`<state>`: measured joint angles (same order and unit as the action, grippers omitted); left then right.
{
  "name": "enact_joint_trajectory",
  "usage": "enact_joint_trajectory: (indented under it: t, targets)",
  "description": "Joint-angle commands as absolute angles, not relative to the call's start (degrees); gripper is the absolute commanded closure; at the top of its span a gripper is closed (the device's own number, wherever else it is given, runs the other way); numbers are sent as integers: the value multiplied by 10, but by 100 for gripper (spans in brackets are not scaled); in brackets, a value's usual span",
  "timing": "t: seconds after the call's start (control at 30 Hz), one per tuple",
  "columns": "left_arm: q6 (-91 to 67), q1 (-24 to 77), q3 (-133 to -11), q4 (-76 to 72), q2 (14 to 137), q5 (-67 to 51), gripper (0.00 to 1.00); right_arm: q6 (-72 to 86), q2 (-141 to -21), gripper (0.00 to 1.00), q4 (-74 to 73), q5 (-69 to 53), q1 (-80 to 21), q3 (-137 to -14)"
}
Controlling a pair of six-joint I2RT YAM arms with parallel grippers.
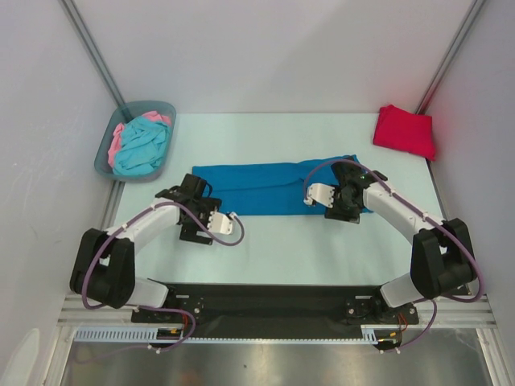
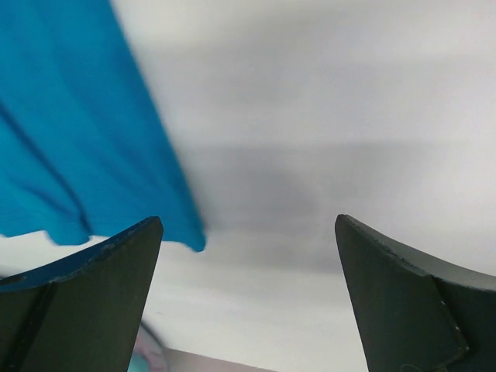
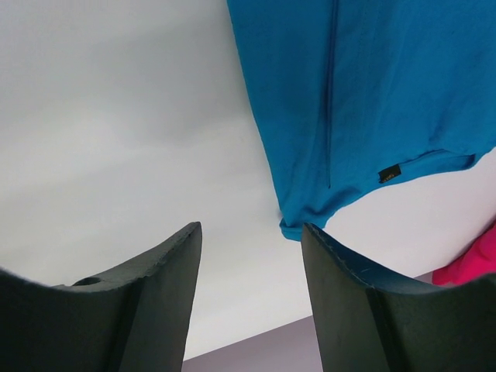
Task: Fold and stack the t-shirts
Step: Fold the tshirt
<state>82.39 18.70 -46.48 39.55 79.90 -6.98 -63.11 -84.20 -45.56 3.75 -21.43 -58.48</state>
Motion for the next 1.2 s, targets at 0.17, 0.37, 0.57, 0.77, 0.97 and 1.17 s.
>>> enact_joint_trajectory:
  t: [0.17,0.37,0.57,0.77,0.97,1.17]
  targets:
    - [789,185,-392,224,817,-9,0,-638,-856,41,-453,44,-208,-620]
    - [790,185,-381,163,842,9,0,-643,-860,42,-446,48,-203,-620]
    - [795,185,-392,149,870,18,0,-647,-869,43,-446,48,-192,-619]
    - [791,183,-410,149,881,7,1,-653,-865,44,-447,42,-185,-594]
    - [793,181,-421,178,884,4,31,-661,-859,45,-441,34,-181,-559]
    - [790,180,-429,192,885,-10,33,-666,-855,46,-428,32,-178,-525]
